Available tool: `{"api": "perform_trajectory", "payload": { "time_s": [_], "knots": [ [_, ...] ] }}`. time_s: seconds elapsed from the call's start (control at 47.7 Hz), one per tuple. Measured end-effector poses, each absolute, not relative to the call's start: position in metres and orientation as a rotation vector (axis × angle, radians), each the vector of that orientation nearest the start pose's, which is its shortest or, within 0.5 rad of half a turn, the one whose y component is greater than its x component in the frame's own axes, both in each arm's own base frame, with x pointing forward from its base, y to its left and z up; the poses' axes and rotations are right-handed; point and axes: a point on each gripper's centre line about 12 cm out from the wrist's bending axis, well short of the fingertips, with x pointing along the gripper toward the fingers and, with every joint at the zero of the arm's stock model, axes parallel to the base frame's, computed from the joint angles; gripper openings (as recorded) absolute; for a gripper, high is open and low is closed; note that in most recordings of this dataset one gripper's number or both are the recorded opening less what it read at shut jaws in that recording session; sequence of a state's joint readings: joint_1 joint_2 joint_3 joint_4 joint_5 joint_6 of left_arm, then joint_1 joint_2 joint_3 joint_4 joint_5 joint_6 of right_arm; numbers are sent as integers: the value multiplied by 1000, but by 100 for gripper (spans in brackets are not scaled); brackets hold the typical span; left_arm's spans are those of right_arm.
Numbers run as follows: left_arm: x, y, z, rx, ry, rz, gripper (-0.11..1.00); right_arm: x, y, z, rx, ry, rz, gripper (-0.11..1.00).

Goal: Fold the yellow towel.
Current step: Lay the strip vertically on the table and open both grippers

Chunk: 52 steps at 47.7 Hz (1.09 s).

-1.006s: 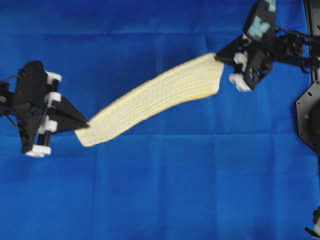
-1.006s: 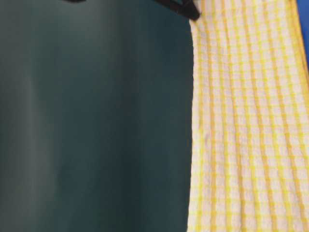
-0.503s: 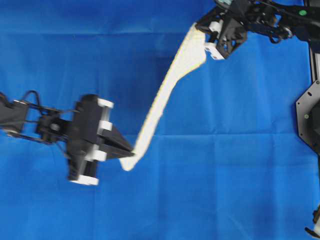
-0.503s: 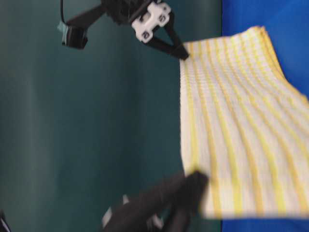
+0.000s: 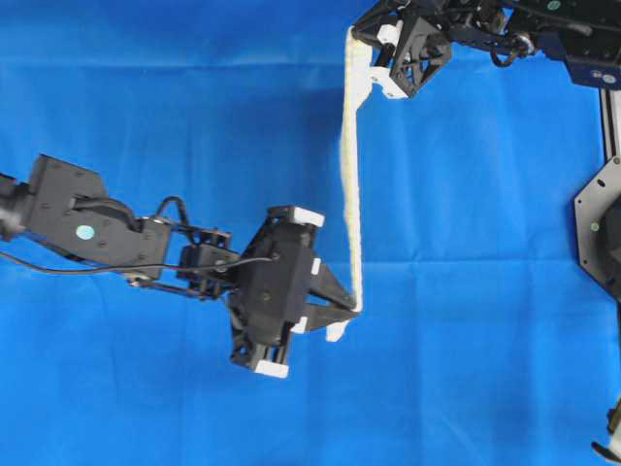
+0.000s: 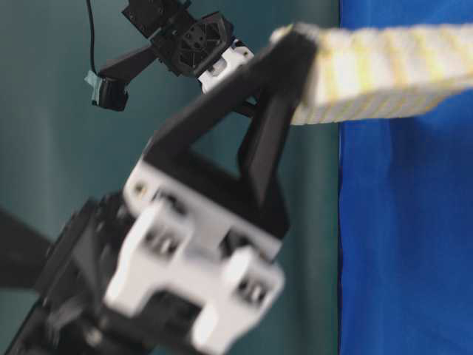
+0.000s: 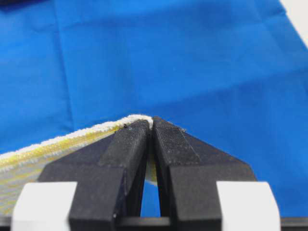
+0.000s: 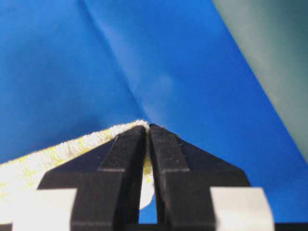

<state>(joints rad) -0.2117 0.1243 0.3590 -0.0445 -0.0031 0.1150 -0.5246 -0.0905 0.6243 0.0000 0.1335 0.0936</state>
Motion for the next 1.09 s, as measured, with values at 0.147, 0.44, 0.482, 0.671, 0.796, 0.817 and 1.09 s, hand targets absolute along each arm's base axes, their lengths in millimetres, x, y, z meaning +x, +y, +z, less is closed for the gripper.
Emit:
{"api": "perform_trajectory", "payload": {
  "time_s": [0.147, 0.44, 0.482, 0.671, 0.796, 0.817, 1.09],
  "knots": [
    [462, -96, 221, 120, 482, -218, 2, 332, -193, 205, 261, 629, -538, 3],
    [468, -94, 223, 124, 468, -213, 2, 328, -196, 208, 257, 635, -546, 3],
    [471, -92, 223, 127, 461, -209, 2, 324, -197, 209, 257, 638, -552, 3],
    [491, -90, 217, 150, 429, -202, 2, 309, -196, 216, 252, 649, -569, 3],
    [502, -92, 209, 156, 424, -203, 2, 302, -194, 221, 248, 647, -572, 3],
    [503, -93, 209, 156, 421, -203, 2, 302, -193, 221, 248, 648, -572, 3],
    [504, -93, 196, 137, 444, -198, 2, 306, -196, 212, 254, 682, -570, 3]
  ]
}}
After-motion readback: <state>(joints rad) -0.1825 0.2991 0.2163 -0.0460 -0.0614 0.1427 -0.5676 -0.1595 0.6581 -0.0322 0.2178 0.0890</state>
